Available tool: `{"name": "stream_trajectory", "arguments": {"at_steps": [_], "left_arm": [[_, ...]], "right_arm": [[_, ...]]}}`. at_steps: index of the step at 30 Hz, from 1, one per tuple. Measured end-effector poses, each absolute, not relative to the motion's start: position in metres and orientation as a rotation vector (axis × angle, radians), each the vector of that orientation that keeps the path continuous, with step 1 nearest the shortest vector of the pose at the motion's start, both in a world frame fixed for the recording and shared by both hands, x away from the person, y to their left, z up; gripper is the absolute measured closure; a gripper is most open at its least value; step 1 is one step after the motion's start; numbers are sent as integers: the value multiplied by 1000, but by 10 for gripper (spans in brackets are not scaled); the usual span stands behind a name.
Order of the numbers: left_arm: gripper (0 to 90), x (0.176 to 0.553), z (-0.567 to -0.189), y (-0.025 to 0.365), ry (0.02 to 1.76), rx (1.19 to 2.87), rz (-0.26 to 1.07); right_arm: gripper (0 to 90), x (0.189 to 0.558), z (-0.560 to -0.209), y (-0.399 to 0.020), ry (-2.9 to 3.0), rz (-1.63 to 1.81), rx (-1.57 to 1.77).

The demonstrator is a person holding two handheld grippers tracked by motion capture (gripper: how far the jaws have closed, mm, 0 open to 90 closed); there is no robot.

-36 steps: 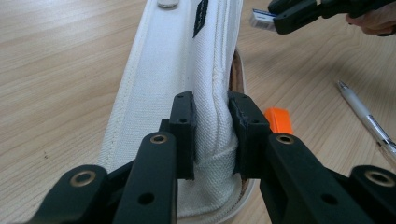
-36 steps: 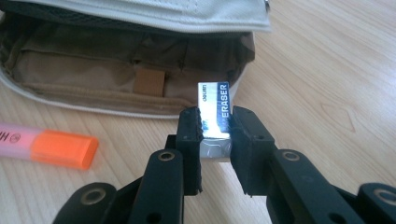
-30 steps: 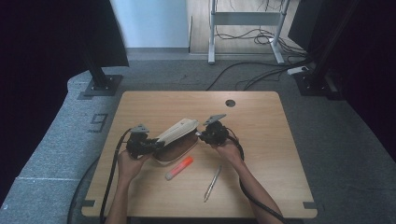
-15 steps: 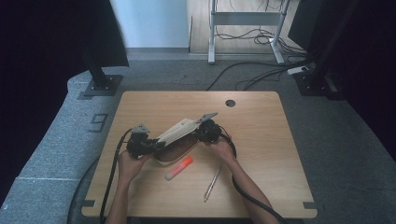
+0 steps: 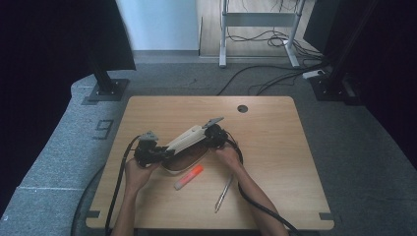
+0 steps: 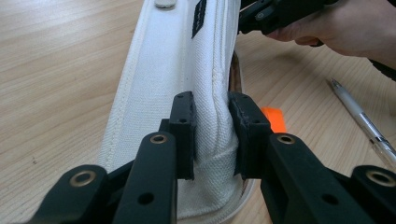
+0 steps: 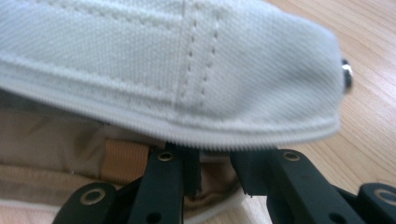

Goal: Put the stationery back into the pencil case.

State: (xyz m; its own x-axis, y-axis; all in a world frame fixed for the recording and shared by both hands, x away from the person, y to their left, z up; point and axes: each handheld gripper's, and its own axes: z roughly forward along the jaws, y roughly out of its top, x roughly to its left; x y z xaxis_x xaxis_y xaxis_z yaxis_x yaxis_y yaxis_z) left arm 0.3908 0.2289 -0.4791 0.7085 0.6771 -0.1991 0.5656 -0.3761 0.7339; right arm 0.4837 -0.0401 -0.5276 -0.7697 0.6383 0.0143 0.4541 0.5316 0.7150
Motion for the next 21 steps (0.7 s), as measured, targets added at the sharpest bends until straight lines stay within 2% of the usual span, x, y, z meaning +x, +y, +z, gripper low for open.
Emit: {"name": "stream_trajectory", "arguments": {"at_steps": [8, 11, 21], "left_arm": [[723, 391, -480, 228, 937, 2085, 173], [723, 391, -480, 228, 938, 2084, 173], [722, 392, -481, 230, 948, 2077, 165]], "right_arm": [[699, 488, -535, -34, 2535, 1079, 926], [619, 487, -532, -35, 2539, 1064, 921], [432, 478, -521, -47, 2560, 1039, 918]]}}
